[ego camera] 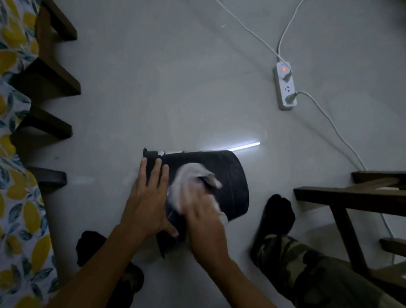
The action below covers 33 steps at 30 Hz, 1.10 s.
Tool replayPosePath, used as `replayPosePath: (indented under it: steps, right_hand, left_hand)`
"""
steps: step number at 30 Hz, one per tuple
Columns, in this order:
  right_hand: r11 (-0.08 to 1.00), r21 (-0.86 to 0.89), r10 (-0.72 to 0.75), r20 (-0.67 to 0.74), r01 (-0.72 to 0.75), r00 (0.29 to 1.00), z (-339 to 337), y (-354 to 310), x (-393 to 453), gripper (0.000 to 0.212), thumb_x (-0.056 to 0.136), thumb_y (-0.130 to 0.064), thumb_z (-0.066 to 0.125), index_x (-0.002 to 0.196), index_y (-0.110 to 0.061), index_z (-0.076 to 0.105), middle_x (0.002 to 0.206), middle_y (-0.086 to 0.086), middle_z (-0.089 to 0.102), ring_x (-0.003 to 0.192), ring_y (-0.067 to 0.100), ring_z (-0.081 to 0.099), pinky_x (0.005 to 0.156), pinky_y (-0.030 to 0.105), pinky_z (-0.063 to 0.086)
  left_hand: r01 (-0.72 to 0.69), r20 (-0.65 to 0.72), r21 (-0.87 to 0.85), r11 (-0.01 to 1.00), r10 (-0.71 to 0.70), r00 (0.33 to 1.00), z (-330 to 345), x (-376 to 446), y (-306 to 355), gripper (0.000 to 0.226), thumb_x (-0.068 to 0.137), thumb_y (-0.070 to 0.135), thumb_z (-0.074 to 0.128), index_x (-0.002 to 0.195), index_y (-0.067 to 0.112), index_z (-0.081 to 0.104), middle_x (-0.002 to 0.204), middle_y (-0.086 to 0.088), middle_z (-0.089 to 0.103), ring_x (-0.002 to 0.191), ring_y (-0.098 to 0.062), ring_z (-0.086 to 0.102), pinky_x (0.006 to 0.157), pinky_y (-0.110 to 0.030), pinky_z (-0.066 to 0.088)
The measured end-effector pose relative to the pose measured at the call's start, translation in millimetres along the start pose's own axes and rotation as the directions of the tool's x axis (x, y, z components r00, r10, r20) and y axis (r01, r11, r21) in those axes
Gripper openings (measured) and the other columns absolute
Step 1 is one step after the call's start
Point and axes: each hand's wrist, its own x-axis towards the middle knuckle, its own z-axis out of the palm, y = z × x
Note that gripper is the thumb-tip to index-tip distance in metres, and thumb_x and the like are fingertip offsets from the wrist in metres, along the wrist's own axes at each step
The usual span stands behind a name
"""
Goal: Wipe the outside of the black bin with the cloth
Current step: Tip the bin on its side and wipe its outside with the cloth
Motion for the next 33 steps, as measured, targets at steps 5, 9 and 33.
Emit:
replayPosePath:
  steps: [5,9,33]
  right_hand:
    - [0.855,0.262,0.490,-0.119,-0.449,0.864,-16,44,16,0.055,0.102,-0.019,0.030,0.157,-0.025,0.032,0.167,0.010,0.023,0.154,0.030,0.022,0.120,0.049,0.030]
    - [0.473,0.573,0.807,0.022,-0.669,0.590,-42,62,43,0.042,0.108,-0.034,0.035,0.149,-0.023,0.041,0.130,0.012,0.051,0.125,0.034,0.052,0.099,0.036,0.042]
    - [0.834,0.417,0.430,-0.082,-0.361,0.899,-31,-28,-64,0.048,0.100,-0.017,0.052,0.145,-0.031,0.046,0.146,0.005,0.046,0.130,0.022,0.052,0.099,0.025,0.045]
  left_hand:
    - [0.021,-0.025,-0.068,0.997,-0.023,0.999,-5,-9,10,0.164,0.038,0.081,0.078,0.156,0.015,-0.015,0.159,-0.013,-0.035,0.146,-0.042,-0.028,0.120,-0.056,0.009]
    - [-0.002,0.003,-0.309,0.951,0.004,1.000,-9,-16,16,0.162,0.045,0.057,0.094,0.155,0.024,-0.020,0.149,-0.006,-0.052,0.150,-0.036,-0.019,0.116,-0.049,0.032]
    - [0.046,-0.120,-0.174,0.984,-0.067,0.990,-14,-18,0,0.151,0.048,0.088,0.065,0.158,0.010,-0.003,0.167,-0.008,-0.007,0.154,-0.024,-0.001,0.120,-0.049,0.023]
